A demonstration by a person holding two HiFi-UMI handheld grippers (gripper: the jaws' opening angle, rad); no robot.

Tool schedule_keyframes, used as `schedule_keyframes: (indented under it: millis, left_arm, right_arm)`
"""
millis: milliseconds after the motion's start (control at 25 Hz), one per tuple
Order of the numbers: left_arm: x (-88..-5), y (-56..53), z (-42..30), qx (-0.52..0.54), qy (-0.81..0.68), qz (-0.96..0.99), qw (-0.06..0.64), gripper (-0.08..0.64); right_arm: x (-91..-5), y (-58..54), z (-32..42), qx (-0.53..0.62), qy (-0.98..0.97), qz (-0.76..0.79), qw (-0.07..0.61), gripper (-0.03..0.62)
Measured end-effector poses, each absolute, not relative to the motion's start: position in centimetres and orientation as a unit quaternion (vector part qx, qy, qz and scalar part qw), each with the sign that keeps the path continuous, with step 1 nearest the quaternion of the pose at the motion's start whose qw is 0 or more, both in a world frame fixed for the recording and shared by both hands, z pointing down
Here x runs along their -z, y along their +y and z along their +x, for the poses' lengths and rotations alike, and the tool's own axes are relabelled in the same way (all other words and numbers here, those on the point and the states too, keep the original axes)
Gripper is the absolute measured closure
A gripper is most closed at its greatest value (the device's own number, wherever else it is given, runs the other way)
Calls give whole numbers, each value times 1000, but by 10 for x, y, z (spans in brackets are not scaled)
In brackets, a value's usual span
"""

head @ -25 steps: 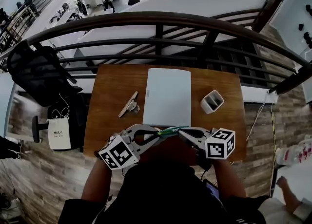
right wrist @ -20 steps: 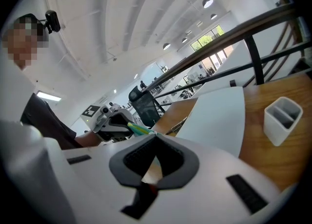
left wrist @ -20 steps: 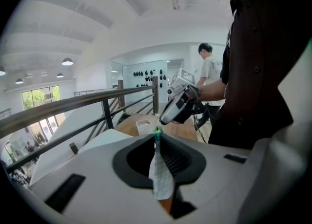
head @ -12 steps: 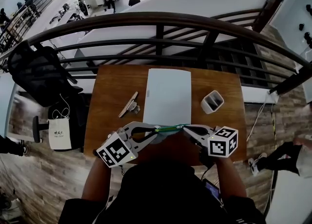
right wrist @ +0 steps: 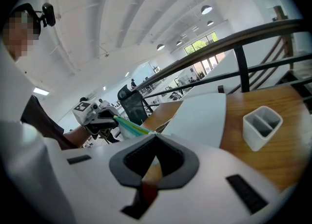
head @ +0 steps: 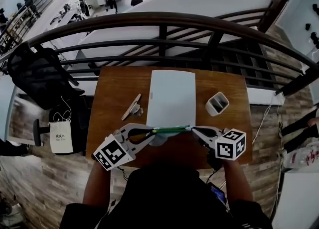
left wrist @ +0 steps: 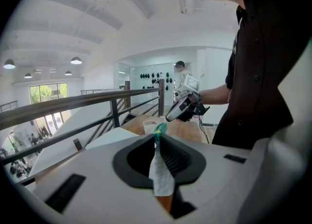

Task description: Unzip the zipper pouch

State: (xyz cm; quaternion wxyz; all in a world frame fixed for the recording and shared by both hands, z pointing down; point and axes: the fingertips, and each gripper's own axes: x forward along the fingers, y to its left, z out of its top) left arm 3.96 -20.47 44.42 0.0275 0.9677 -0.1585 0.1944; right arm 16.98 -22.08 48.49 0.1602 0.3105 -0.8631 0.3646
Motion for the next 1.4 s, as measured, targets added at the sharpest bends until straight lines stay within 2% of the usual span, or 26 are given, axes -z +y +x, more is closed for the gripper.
schedule_keyframes:
  millis: [1280,1360,1400]
  left_arm:
    - [-454,-214,27,-204,-183,961,39,515]
    - [-448,-220,24,-181,-193,963,51,497]
    - [-443,-224,21,-162,-199,965,62,446]
  right_arm:
    - [-483,-223,184,-347,-858,340,167,592]
    - [-485,-227,187,-339,-856,353,170,581]
    - [-485,-228,189,-336,-855,358,170,553]
